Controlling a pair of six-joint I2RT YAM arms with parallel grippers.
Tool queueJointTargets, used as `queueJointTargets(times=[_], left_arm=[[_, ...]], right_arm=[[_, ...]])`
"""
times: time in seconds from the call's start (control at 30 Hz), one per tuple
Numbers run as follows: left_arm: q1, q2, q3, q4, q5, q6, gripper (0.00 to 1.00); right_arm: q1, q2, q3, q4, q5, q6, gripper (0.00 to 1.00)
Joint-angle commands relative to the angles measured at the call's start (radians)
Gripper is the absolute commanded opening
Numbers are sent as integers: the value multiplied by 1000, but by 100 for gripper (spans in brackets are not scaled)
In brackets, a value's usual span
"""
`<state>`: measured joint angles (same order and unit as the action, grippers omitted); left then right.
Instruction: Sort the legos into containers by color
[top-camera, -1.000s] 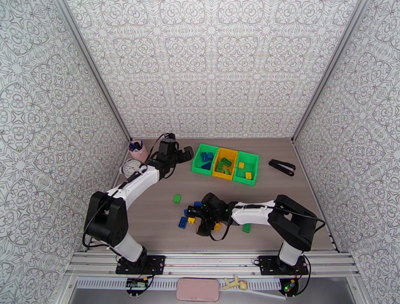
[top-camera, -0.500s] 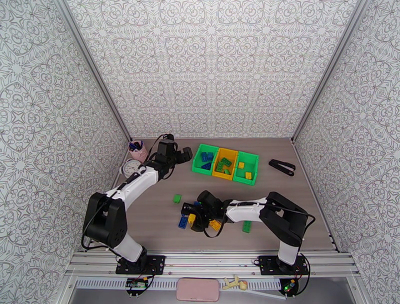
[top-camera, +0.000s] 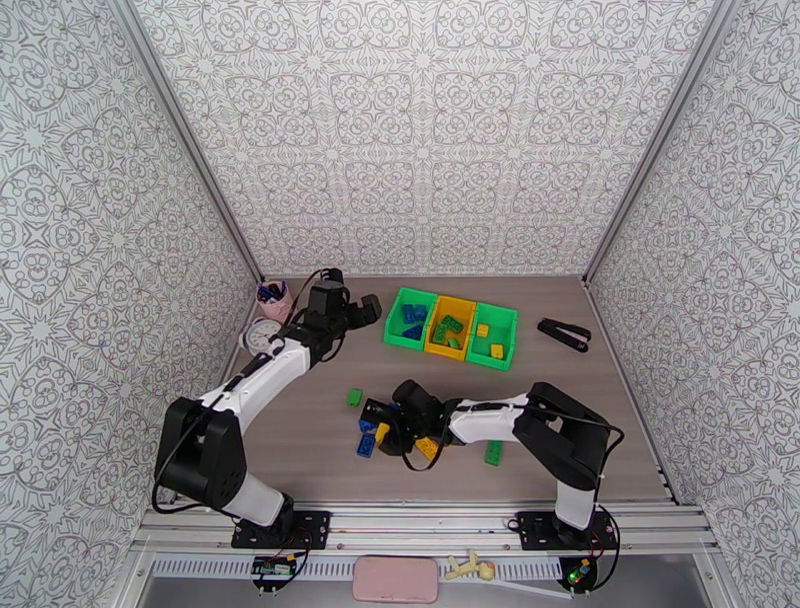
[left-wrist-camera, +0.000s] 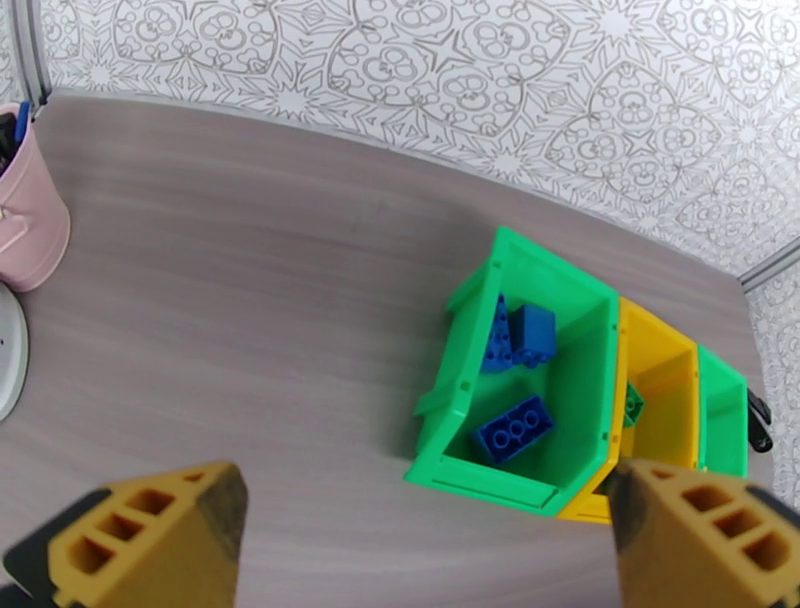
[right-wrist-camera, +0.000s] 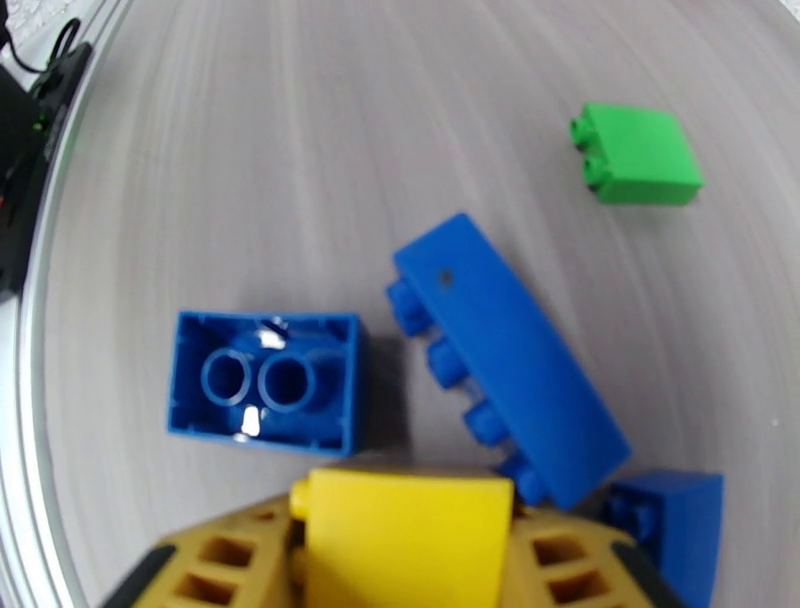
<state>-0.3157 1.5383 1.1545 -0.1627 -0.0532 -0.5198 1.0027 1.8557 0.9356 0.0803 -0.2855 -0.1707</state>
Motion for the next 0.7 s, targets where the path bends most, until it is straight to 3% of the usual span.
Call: queueJointTargets(times=[0.0, 0.33, 0.67], left_arm=[[10, -36, -26, 14, -8, 7, 100], [4, -123, -100, 28, -3, 70, 100], [-66, -252, -265, 95, -25, 171, 100]], right_arm=[[8, -51, -21, 47, 37, 35, 34], [-61, -212, -117, 157, 150, 126, 30], [-289, -375, -198, 256, 379, 304, 27]])
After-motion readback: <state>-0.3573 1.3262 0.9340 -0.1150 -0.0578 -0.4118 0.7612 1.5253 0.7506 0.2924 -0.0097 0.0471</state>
